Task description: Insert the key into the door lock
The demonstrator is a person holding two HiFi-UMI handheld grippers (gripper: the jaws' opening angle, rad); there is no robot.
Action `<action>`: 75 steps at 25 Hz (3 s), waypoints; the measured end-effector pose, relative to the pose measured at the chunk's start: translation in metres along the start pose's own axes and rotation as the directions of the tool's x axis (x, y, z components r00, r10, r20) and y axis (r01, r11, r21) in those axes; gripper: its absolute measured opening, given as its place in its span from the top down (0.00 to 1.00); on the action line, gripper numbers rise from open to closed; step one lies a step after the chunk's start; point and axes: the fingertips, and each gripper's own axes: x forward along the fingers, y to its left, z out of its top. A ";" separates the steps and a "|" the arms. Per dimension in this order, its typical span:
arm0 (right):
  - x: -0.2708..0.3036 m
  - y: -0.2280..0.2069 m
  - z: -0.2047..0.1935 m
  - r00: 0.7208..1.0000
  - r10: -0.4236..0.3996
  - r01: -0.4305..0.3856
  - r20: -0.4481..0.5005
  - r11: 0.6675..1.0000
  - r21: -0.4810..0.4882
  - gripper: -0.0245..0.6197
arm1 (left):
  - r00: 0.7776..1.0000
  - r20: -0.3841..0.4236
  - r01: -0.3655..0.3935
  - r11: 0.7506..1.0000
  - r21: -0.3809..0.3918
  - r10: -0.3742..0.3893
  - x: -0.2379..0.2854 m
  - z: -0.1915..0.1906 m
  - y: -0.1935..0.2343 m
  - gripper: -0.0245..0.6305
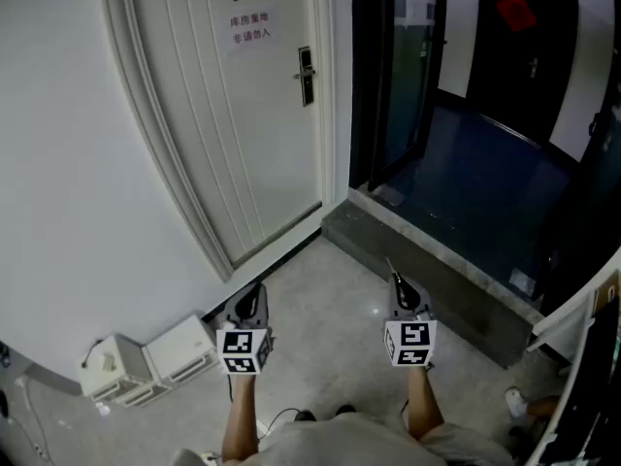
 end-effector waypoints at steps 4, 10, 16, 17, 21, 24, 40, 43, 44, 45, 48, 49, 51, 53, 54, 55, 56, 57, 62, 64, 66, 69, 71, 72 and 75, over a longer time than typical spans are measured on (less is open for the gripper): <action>0.004 -0.002 0.003 1.000 0.000 0.000 0.002 1.000 0.001 0.92 | 1.000 0.006 0.002 1.000 0.007 -0.002 0.002 0.004 0.001 0.94; 0.007 -0.003 0.001 1.000 0.006 -0.006 0.000 1.000 -0.001 0.92 | 1.000 0.003 0.002 1.000 0.007 -0.002 0.006 0.003 -0.001 0.94; 0.008 -0.014 -0.002 1.000 0.019 -0.019 0.006 1.000 -0.003 0.92 | 1.000 -0.003 0.007 1.000 0.010 -0.007 0.013 0.003 -0.016 0.94; 0.008 -0.017 -0.004 1.000 0.023 -0.023 0.005 1.000 -0.002 0.92 | 1.000 -0.004 0.006 1.000 0.010 -0.006 0.015 0.002 -0.020 0.94; 0.013 -0.032 -0.009 0.999 0.039 -0.039 0.004 0.999 -0.004 0.92 | 1.000 -0.006 -0.003 1.000 0.009 0.003 0.025 0.001 -0.035 0.94; 0.019 -0.047 -0.012 0.999 0.050 -0.050 0.009 0.999 -0.005 0.92 | 1.000 -0.006 -0.018 1.000 0.012 0.018 0.033 0.002 -0.046 0.94; 0.072 -0.080 -0.031 0.997 0.073 -0.073 -0.012 0.997 -0.009 0.92 | 1.000 -0.028 -0.011 1.000 0.004 0.012 0.099 -0.011 -0.063 0.94; 0.092 -0.082 -0.034 0.997 0.070 -0.070 -0.018 0.998 -0.007 0.92 | 0.999 -0.033 0.001 1.000 0.002 -0.001 0.121 -0.017 -0.056 0.94; 0.100 -0.082 -0.035 0.997 0.068 -0.068 -0.020 0.998 -0.010 0.92 | 0.999 -0.033 0.005 1.000 0.001 -0.005 0.129 -0.018 -0.053 0.94; 0.109 -0.083 -0.035 0.998 0.066 -0.066 -0.021 0.998 -0.015 0.92 | 0.999 -0.031 0.008 1.000 0.000 -0.008 0.138 -0.018 -0.049 0.94; 0.144 -0.087 -0.032 0.998 0.055 -0.055 -0.019 0.998 -0.026 0.92 | 1.000 -0.022 0.021 1.000 -0.003 -0.021 0.173 -0.017 -0.033 0.94; 0.157 -0.087 -0.031 0.999 0.050 -0.050 -0.019 0.998 -0.028 0.92 | 0.999 -0.020 0.027 1.000 -0.003 -0.027 0.186 -0.017 -0.026 0.94; 0.186 -0.086 -0.027 0.999 0.041 -0.041 -0.018 0.999 -0.031 0.92 | 0.999 -0.012 0.040 0.999 -0.006 -0.040 0.213 -0.014 -0.011 0.94; 0.217 -0.083 -0.020 0.999 0.036 -0.036 -0.016 0.999 -0.038 0.92 | 0.999 -0.003 0.050 0.999 -0.009 -0.050 0.242 -0.010 0.006 0.94; 0.235 -0.081 -0.015 0.999 0.034 -0.035 -0.013 0.998 -0.043 0.92 | 0.999 0.002 0.054 0.999 -0.010 -0.054 0.257 -0.006 0.016 0.94; 0.252 -0.079 -0.010 0.999 0.032 -0.033 -0.010 0.998 -0.046 0.92 | 0.998 0.006 0.057 0.998 -0.010 -0.057 0.272 -0.002 0.027 0.94; 0.269 -0.078 -0.004 1.000 0.029 -0.029 -0.006 0.998 -0.049 0.92 | 0.998 0.009 0.062 0.998 -0.009 -0.062 0.288 0.001 0.037 0.94; 0.286 -0.077 0.001 1.000 0.024 -0.024 -0.003 0.998 -0.052 0.92 | 0.998 0.014 0.067 0.998 -0.008 -0.067 0.304 0.005 0.047 0.94; 0.374 -0.079 0.025 1.000 -0.008 0.008 0.006 0.997 -0.070 0.92 | 0.994 0.043 0.101 0.995 -0.002 -0.100 0.388 0.028 0.095 0.94; 0.410 -0.076 0.031 1.000 -0.017 0.017 0.003 0.997 -0.076 0.92 | 0.993 0.049 0.112 0.994 -0.004 -0.111 0.420 0.033 0.117 0.94; 0.442 -0.074 0.034 1.000 -0.025 0.025 0.001 0.997 -0.077 0.92 | 0.992 0.048 0.120 0.993 -0.006 -0.120 0.448 0.033 0.135 0.94; 0.478 -0.072 0.031 0.999 -0.040 0.039 -0.009 0.996 -0.078 0.92 | 0.990 0.043 0.132 0.991 -0.011 -0.131 0.481 0.029 0.155 0.94; 0.496 -0.070 0.031 0.999 -0.044 0.042 -0.017 0.996 -0.077 0.92 | 0.989 0.037 0.141 0.990 -0.014 -0.141 0.498 0.026 0.165 0.94; 0.504 -0.069 0.030 0.999 -0.044 0.042 -0.024 0.996 -0.078 0.92 | 0.989 0.033 0.145 0.989 -0.016 -0.145 0.505 0.024 0.168 0.94; 0.524 -0.071 0.024 0.998 -0.051 0.048 -0.044 0.995 -0.082 0.92 | 0.988 0.024 0.152 0.988 -0.019 -0.152 0.524 0.018 0.177 0.94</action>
